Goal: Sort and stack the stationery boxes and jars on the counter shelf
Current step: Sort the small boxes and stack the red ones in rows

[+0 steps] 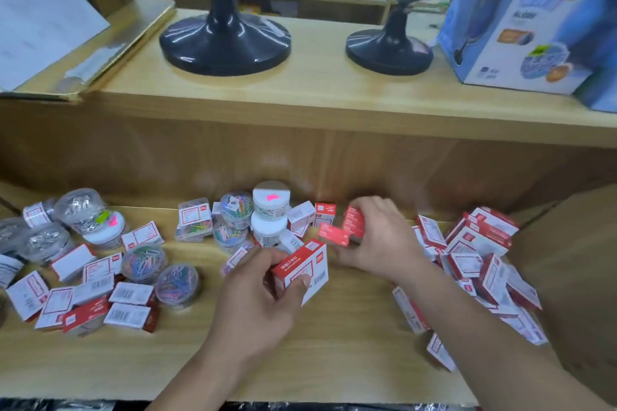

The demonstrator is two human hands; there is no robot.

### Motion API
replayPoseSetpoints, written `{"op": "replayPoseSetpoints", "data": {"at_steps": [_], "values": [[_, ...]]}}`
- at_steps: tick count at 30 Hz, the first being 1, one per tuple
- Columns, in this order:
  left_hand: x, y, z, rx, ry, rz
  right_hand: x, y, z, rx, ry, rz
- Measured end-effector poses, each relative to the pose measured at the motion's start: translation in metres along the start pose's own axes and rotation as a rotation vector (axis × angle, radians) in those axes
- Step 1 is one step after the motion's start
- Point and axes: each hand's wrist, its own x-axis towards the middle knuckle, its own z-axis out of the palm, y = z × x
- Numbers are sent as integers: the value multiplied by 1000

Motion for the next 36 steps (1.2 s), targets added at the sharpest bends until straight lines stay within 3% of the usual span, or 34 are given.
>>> {"op": "replayPoseSetpoints", "data": {"at_steps": [2,7,11,20,23,25,30,33,36], "values": [[3,2,15,-5,-3,-1,-3,12,-23,-50,71,31],[23,23,66,-39,-71,34,-7,62,-67,-303,-52,223],[51,36,106,-62,-91,12,-14,95,-66,-284,-97,234],[83,46,168,-204,-79,-137,-50,121,-77,54,283,164],[87,34,175,-160,-175,-169,-58,109,-72,78,320,112],[83,33,176,-61,-238,-104,-61,98,-64,78,316,63],[81,38,164,282,-142,241,-54,76,-41,2,167,32],[72,29,143,245,-210,227,-49,64,-41,-126,5,107],[55,14,104,182,-140,302,-40,48,-39,-186,72,54]]}}
